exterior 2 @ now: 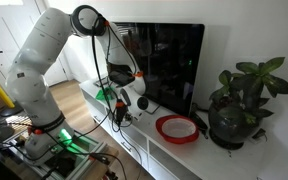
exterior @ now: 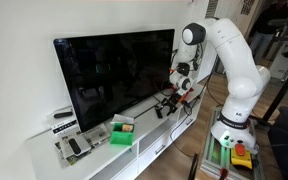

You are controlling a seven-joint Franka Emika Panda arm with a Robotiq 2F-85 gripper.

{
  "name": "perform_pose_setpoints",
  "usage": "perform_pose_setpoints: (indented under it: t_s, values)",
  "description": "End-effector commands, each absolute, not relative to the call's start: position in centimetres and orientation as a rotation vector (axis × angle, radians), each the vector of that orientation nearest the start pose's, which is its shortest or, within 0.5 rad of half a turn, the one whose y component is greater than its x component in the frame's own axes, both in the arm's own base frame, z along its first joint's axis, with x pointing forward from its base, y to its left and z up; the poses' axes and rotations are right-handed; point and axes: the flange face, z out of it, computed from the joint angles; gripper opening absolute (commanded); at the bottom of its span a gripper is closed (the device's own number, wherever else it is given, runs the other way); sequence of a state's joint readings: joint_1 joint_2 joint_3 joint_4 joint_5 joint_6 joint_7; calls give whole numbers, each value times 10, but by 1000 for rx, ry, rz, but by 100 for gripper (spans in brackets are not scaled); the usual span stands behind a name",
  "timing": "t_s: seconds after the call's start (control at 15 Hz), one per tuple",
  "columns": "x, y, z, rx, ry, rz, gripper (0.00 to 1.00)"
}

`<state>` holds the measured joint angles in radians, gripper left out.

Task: Put the black remote control on top of the television stand

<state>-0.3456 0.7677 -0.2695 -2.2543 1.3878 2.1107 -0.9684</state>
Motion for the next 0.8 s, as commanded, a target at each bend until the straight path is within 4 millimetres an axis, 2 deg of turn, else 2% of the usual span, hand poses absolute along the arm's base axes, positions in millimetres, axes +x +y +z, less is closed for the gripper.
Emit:
perform_pose_setpoints:
  t_s: [0.0,0.4,0.73]
  values:
    - [331,-230,35,-2146,1006,44,100]
    - [299,-230,107,-2304,932,-101,100]
    - [287,-216,166,-2494,788,-338,100]
